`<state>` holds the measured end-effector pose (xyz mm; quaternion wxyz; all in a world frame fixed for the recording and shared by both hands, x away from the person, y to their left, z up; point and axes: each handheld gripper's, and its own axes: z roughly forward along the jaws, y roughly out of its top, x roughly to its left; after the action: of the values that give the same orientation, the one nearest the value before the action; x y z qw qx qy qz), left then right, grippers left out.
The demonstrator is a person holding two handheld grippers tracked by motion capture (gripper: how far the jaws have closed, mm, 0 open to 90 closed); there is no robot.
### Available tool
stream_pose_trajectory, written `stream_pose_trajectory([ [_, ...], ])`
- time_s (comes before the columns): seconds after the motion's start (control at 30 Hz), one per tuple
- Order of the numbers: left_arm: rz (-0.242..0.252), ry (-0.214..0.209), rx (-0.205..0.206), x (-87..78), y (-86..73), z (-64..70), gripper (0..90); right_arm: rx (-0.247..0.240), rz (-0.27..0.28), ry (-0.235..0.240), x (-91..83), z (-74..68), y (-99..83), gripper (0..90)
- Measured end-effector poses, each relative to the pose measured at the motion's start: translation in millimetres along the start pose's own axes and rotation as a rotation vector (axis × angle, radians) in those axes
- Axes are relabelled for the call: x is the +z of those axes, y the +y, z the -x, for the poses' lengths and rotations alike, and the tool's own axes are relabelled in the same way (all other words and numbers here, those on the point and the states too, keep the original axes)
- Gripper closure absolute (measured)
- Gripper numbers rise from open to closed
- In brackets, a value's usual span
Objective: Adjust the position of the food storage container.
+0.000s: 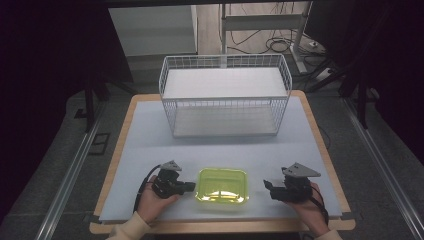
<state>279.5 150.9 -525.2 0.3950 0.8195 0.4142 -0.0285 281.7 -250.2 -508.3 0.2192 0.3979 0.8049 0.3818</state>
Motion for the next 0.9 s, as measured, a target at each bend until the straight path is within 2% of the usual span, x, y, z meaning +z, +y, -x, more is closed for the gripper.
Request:
stream_pose_trajectory([
  [0.03,0.023,0.0,-0.016,-6.3,-2.0,-4.2,89.4,0.0,0.0,0.0,-0.1,0.1,-0.1,20.2],
  [0.07,0.023,0.0,-0.016,-6.3,-2.0,-4.2,89.4,0.0,0.0,-0.002,-0.2,0.2,-0.1,20.2],
  [0.1,0.039,0.008,-0.024,-14.0,-4.2,-9.1,89.3,0.0,-0.001,-0.002,-0.2,0.4,-0.2,20.2],
  [0.3,0.092,0.03,-0.056,-32.2,-10.2,-20.8,89.0,0.0,-0.001,0.0,0.2,0.8,-0.4,20.1],
  [0.4,0.118,0.033,-0.079,-37.3,-12.8,-25.9,86.0,-0.001,-0.001,0.001,-0.1,0.7,-0.4,20.1],
  [0.43,0.144,0.036,-0.101,-38.4,-14.4,-27.4,78.4,0.0,0.001,0.002,-0.4,0.5,-0.4,20.0],
  [0.5,0.157,0.039,-0.112,-38.4,-14.8,-27.6,67.0,0.0,0.003,0.008,-0.8,0.2,-0.3,19.8],
  [0.63,0.151,0.065,-0.101,-37.4,-13.7,-24.1,50.6,0.009,0.015,0.021,-1.3,-0.5,0.2,20.0],
  [0.7,0.152,0.061,-0.105,-37.3,-13.3,-23.4,47.3,0.001,0.019,0.018,-1.3,-1.2,-0.3,21.2],
  [0.73,0.152,0.059,-0.108,-37.1,-13.0,-22.9,40.5,-0.006,0.025,0.04,-1.5,-3.2,-0.3,22.8],
  [0.87,0.16,0.037,-0.125,-36.8,-13.1,-21.2,34.9,0.034,0.039,0.114,-3.8,-5.5,2.9,24.2],
  [0.9,0.165,0.023,-0.134,-36.7,-13.2,-20.8,34.9,0.034,0.039,0.114,-3.8,-5.5,2.9,24.2],
])
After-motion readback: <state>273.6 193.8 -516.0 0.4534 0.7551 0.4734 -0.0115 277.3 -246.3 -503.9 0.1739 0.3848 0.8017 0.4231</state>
